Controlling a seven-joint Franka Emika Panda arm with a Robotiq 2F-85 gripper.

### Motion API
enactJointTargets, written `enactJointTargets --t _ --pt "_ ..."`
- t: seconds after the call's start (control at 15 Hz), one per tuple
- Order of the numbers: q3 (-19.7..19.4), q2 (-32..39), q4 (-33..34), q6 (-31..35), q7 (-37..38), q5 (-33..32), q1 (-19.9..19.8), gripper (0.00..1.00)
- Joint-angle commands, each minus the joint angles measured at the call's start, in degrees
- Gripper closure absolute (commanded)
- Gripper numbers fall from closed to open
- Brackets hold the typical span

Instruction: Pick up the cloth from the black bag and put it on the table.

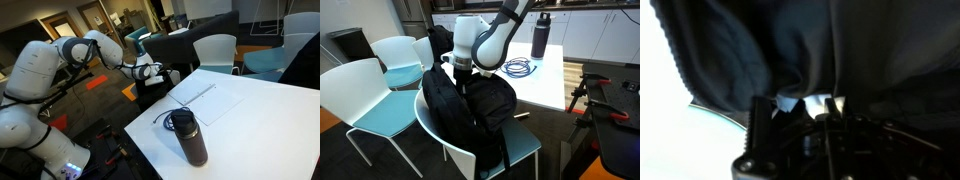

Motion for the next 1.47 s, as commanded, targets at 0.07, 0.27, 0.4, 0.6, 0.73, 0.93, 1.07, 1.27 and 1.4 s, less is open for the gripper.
enactJointTargets --t 0.07,0.27,0.4,0.6,0.73,0.93,1.07,1.27,1.4 --pt "2.7 -8.6 -8.1 5.6 4.6 0.5 -0.9 0.99" --pt "4.5 -15.0 -13.1 4.9 8.0 2.2 -1.9 0.99" --pt "4.2 -20.0 -16.3 3.9 10.7 3.3 -1.5 0.99" --pt "4.7 -27.7 -20.8 0.5 12.4 5.3 -1.8 0.99" --pt "4.7 -32.4 -22.9 -0.9 12.9 6.8 -1.7 0.99" --pt "4.2 -39.1 -24.8 -3.1 13.2 9.9 -1.7 0.99" --pt "3.3 -43.1 -25.3 -3.6 13.3 12.1 -1.8 0.99" --pt "3.7 -48.3 -25.1 -4.0 12.0 18.4 -4.6 0.99" --pt "2.4 -51.7 -24.8 -4.0 12.9 20.1 -5.6 0.99"
